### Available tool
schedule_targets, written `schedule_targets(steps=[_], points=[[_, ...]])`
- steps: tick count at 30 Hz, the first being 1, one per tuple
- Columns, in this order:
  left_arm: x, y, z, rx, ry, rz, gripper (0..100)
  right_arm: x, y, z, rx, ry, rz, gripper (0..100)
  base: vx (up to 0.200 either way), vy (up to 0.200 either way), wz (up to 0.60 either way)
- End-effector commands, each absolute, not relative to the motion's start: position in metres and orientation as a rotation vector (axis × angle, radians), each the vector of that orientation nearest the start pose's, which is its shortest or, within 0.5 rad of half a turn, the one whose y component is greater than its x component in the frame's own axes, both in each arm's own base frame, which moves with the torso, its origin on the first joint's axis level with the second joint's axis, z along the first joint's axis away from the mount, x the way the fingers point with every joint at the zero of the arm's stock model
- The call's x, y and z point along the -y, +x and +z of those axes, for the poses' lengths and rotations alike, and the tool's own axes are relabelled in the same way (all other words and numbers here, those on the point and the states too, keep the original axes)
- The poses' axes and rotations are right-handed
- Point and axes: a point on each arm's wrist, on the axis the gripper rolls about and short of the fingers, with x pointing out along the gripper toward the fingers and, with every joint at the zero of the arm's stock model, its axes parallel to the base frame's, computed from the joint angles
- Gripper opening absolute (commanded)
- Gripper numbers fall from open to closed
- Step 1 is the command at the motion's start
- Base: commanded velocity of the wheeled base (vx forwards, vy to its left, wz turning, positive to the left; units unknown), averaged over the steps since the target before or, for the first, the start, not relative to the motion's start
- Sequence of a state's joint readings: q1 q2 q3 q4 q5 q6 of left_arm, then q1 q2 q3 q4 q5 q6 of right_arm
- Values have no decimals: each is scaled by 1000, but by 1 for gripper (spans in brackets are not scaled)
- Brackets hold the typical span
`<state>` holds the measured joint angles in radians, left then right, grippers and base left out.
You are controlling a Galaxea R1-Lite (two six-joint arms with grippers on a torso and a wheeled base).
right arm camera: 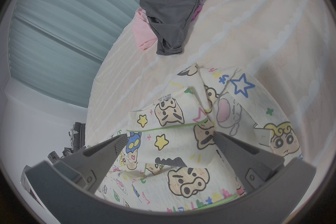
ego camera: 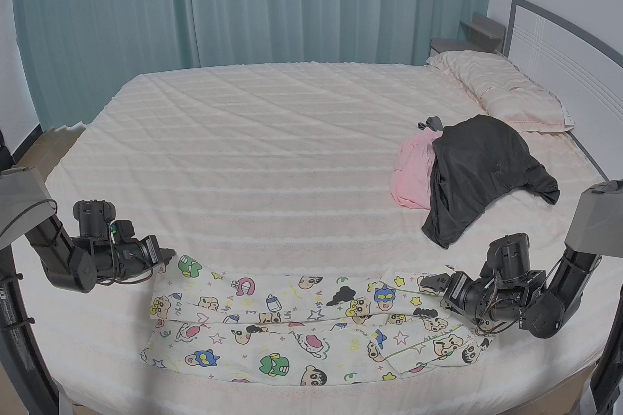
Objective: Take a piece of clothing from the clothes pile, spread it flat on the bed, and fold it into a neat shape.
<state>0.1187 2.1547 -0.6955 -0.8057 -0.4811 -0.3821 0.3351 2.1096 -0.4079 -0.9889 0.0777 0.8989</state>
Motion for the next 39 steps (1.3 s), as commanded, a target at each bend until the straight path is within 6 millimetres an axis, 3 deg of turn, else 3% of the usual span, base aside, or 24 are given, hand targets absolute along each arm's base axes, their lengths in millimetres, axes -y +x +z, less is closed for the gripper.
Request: schedule_targets(steps=[1, 11, 17, 32, 33, 39], points=[[-31, 347, 40, -639, -547, -237, 0, -94, 267, 8, -829, 757, 45, 100, 0, 0, 0], [-33, 352, 37, -645, -550, -230, 0, -93, 268, 10, -811, 751, 26, 100, 0, 0, 0], [-39, 360, 24, -661, -571, -209, 0, -87, 267, 18, -784, 755, 20, 100, 0, 0, 0], [-38, 361, 9, -705, -623, -189, 0, -82, 262, 10, -869, 674, -38, 100, 0, 0, 0], [-37, 361, 8, -708, -624, -188, 100, -83, 263, 7, -878, 673, -37, 100, 0, 0, 0], [-38, 361, 9, -706, -625, -187, 100, -90, 265, -2, -912, 667, -14, 100, 0, 0, 0]])
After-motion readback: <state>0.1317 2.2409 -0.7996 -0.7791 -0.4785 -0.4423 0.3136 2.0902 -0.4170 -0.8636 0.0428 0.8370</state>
